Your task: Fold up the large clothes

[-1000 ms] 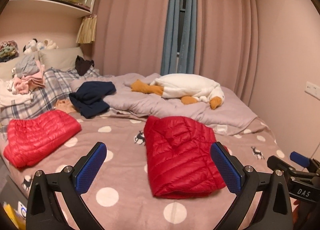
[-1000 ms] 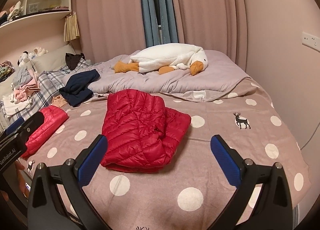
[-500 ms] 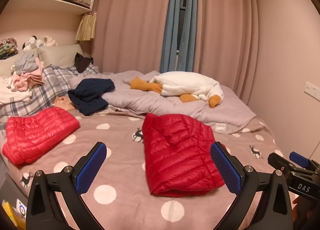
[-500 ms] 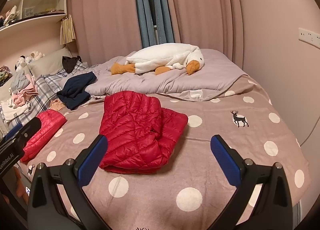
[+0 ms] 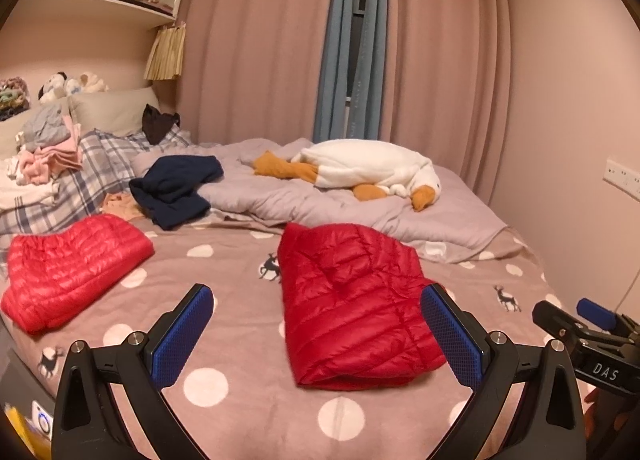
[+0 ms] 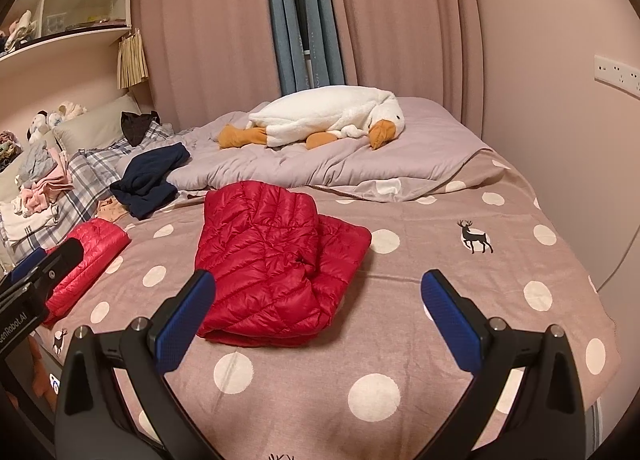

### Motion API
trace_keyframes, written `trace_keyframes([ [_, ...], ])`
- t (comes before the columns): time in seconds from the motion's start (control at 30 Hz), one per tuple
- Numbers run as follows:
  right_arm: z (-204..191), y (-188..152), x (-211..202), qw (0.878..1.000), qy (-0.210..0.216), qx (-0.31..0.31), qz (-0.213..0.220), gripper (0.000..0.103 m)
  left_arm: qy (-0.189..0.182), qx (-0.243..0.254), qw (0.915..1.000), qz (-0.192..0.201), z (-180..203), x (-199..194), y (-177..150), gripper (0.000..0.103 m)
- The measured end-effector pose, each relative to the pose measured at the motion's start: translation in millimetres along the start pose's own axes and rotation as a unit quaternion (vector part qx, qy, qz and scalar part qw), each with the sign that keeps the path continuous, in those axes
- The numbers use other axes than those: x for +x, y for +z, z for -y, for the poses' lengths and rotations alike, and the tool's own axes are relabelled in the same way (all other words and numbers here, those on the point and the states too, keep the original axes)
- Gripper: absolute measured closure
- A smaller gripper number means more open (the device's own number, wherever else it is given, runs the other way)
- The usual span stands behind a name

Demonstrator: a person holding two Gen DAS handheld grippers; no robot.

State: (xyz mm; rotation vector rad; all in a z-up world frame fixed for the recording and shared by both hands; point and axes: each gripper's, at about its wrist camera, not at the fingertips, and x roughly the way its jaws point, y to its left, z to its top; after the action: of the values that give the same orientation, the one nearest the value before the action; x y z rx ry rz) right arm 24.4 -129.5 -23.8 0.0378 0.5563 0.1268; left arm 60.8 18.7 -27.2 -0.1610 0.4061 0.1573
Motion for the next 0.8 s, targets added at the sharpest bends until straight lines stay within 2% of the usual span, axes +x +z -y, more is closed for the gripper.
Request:
trace_keyframes([
  [0.5, 5.2, 0.4, -4.6, 1.000, -0.006, 0.007, 0.007, 0.000, 0.006, 0.006, 1.0000, 0.002, 3.4, -0.4, 2.3, 0.001],
  [0.8, 6.7, -0.3, -5.0, 1.000, -0.013, 0.007, 0.005, 0.000, 0.005, 0.020, 0.9997, -0.010, 7.3, 2.0, 2.6, 0.001],
])
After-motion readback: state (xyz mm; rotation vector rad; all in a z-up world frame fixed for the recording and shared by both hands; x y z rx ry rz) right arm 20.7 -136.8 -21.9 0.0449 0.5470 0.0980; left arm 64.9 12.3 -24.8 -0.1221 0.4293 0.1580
